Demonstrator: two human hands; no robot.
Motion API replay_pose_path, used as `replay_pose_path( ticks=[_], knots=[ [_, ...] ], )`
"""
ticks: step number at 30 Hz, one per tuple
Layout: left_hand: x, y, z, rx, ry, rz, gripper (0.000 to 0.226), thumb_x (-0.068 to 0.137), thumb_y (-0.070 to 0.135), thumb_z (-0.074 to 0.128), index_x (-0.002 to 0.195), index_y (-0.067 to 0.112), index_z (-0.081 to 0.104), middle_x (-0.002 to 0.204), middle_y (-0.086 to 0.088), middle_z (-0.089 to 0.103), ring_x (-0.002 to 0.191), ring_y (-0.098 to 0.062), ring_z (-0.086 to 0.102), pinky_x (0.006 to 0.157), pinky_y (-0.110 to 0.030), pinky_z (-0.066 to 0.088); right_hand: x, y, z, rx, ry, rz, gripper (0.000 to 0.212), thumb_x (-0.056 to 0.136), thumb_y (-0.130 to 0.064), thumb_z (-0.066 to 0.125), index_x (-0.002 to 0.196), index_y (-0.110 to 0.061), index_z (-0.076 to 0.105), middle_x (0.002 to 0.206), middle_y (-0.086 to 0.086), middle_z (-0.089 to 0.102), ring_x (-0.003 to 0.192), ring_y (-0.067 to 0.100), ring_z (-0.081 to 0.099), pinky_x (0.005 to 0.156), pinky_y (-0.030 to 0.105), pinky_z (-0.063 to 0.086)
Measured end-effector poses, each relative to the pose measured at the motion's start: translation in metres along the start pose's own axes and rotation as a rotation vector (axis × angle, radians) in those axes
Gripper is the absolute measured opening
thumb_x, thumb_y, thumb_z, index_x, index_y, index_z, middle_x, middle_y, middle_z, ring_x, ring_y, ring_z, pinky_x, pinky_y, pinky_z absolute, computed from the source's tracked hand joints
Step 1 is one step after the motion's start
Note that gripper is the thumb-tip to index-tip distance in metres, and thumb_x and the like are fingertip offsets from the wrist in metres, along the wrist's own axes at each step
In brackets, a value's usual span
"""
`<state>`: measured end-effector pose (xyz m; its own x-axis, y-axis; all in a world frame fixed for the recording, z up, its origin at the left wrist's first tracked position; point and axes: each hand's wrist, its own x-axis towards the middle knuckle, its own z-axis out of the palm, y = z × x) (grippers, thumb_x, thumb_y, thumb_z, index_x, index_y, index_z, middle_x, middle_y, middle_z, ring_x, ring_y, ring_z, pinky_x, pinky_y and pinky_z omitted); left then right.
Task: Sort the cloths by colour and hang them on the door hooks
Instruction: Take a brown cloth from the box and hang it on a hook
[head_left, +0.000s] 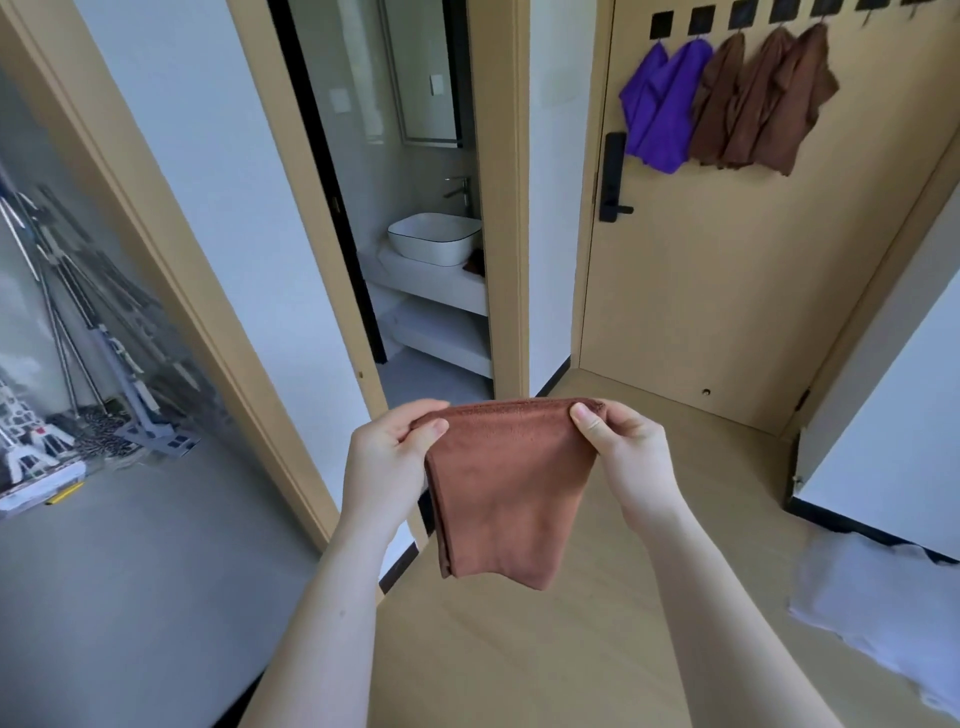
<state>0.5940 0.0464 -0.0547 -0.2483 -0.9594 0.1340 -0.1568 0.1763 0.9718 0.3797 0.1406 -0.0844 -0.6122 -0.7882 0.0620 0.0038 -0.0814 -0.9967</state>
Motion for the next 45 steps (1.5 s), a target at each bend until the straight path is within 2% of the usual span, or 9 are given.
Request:
replay_pose_path(
  ticks=[7, 16, 22, 25, 27, 30, 36, 39, 45],
  knots=[
    [0.034, 0.006, 0.066, 0.007, -0.035, -0.001, 0.024, 0.097, 0.013, 0.067, 0.097, 0.035, 0.076, 0.093, 0.019, 0.077, 0.092, 0.000, 0.070, 0.082, -0.018, 0.048, 0.047, 0.009, -0.046, 0.014, 0.051, 0.010, 0.020, 0.098, -0.023, 0.068, 0.090, -0.006, 0.075, 0.085, 0.000, 0.066, 0.083, 0.010, 0.056, 0.078, 0.029, 0.044],
    [0.091, 0.003, 0.139, 0.033, -0.162, 0.003, 0.025, 0.096, 0.013, 0.067, 0.097, 0.036, 0.077, 0.091, 0.016, 0.078, 0.090, -0.004, 0.072, 0.088, -0.028, 0.055, 0.100, 0.015, -0.094, -0.020, 0.170, 0.013, 0.020, 0.098, -0.018, 0.068, 0.080, -0.015, 0.076, 0.075, -0.012, 0.071, 0.069, -0.001, 0.061, 0.064, 0.008, 0.045],
    [0.157, 0.000, 0.187, 0.012, -0.266, 0.017, 0.026, 0.096, 0.013, 0.068, 0.096, 0.038, 0.077, 0.095, 0.014, 0.078, 0.096, -0.006, 0.072, 0.097, -0.035, 0.054, 0.155, 0.016, -0.115, -0.067, 0.260, 0.007, 0.040, 0.097, -0.023, 0.070, 0.061, -0.013, 0.055, 0.069, -0.001, 0.049, 0.066, 0.011, 0.043, 0.063, 0.026, 0.034],
    [0.194, 0.000, 0.208, -0.003, -0.324, 0.027, 0.028, 0.096, 0.013, 0.068, 0.094, 0.039, 0.078, 0.096, 0.011, 0.078, 0.099, -0.010, 0.072, 0.098, -0.038, 0.054, 0.185, 0.016, -0.120, -0.068, 0.305, -0.001, 0.032, 0.096, -0.027, 0.071, 0.086, 0.002, 0.066, 0.077, 0.003, 0.057, 0.076, 0.010, 0.050, 0.074, 0.032, 0.038],
    [0.220, 0.001, 0.219, -0.017, -0.362, 0.041, 0.030, 0.096, 0.015, 0.068, 0.092, 0.043, 0.078, 0.098, 0.011, 0.078, 0.100, -0.011, 0.072, 0.099, -0.039, 0.054, 0.203, 0.014, -0.120, -0.063, 0.344, -0.008, 0.028, 0.096, -0.027, 0.070, 0.093, 0.001, 0.071, 0.082, 0.015, 0.066, 0.081, 0.010, 0.056, 0.079, 0.032, 0.043],
    [0.257, 0.005, 0.238, -0.017, -0.407, 0.069, 0.032, 0.095, 0.017, 0.070, 0.089, 0.047, 0.077, 0.097, 0.014, 0.078, 0.099, -0.007, 0.071, 0.098, -0.035, 0.054, 0.229, 0.008, -0.120, -0.074, 0.410, -0.023, 0.017, 0.097, -0.025, 0.069, 0.092, -0.010, 0.077, 0.098, 0.015, 0.073, 0.084, 0.008, 0.062, 0.080, 0.024, 0.049],
    [0.309, 0.009, 0.279, -0.047, -0.524, 0.091, 0.029, 0.096, 0.017, 0.069, 0.094, 0.044, 0.078, 0.095, 0.010, 0.078, 0.098, -0.013, 0.072, 0.100, -0.044, 0.054, 0.265, 0.001, -0.130, -0.078, 0.532, -0.038, 0.013, 0.097, -0.022, 0.069, 0.090, -0.018, 0.079, 0.087, -0.002, 0.077, 0.081, 0.002, 0.066, 0.073, 0.013, 0.051],
    [0.324, 0.010, 0.300, -0.060, -0.561, 0.113, 0.032, 0.096, 0.018, 0.069, 0.093, 0.048, 0.077, 0.094, 0.013, 0.078, 0.098, -0.011, 0.072, 0.099, -0.042, 0.054, 0.279, -0.002, -0.141, -0.108, 0.576, -0.034, 0.013, 0.097, -0.025, 0.069, 0.090, -0.021, 0.079, 0.090, 0.002, 0.077, 0.080, 0.003, 0.065, 0.074, 0.018, 0.050],
    [0.350, 0.011, 0.343, -0.090, -0.620, 0.097, 0.027, 0.095, 0.015, 0.070, 0.092, 0.041, 0.077, 0.092, 0.018, 0.077, 0.095, -0.001, 0.070, 0.097, -0.031, 0.053, 0.313, 0.006, -0.169, -0.119, 0.620, 0.000, 0.015, 0.100, -0.018, 0.065, 0.096, -0.009, 0.076, 0.047, -0.020, 0.051, 0.039, -0.003, 0.047, 0.040, 0.007, 0.032]
  ],
)
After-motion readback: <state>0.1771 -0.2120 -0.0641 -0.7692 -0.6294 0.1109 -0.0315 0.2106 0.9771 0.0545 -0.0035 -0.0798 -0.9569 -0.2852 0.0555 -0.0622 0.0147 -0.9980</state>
